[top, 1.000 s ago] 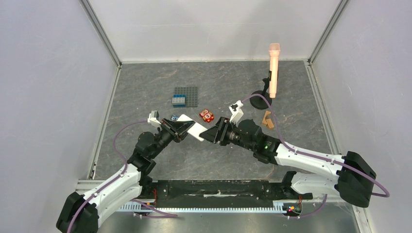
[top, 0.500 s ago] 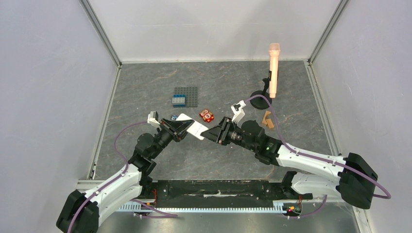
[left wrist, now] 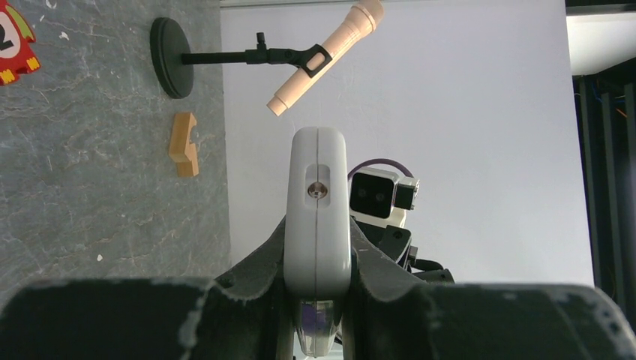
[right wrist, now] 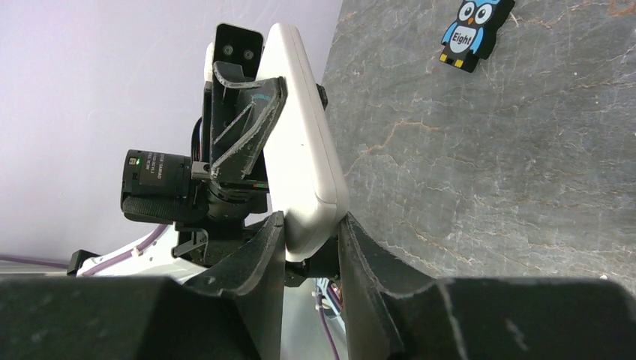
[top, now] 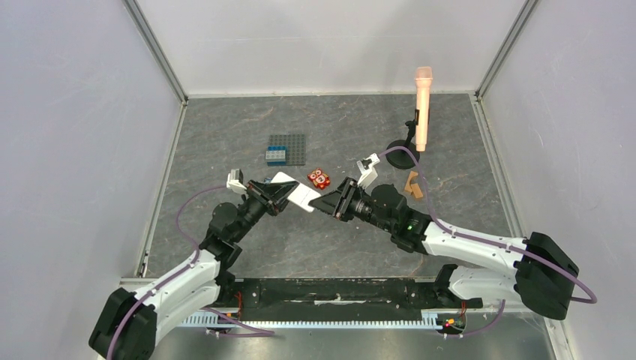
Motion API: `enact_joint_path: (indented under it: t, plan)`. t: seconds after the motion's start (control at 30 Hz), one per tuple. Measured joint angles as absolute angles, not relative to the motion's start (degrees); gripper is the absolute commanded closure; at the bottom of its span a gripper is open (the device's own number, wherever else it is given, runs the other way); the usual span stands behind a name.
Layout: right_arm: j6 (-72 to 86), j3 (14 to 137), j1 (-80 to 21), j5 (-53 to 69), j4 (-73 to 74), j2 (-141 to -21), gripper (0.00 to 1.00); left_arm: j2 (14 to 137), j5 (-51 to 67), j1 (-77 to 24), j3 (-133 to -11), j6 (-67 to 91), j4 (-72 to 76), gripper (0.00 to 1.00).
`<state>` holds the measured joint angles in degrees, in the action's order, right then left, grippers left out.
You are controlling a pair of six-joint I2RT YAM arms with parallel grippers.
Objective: Load the batteries into the remote control
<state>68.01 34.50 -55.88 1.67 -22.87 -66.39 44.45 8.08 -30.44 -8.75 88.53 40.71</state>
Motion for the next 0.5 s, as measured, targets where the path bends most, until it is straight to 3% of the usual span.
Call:
enact_joint_path:
  t: [0.5]
  plan:
    - [70.30, 34.09, -54.46, 0.69, -29.89, -69.28, 0.84, 51.13, 11.99, -27.70, -13.23, 87.22, 43.40, 0.98]
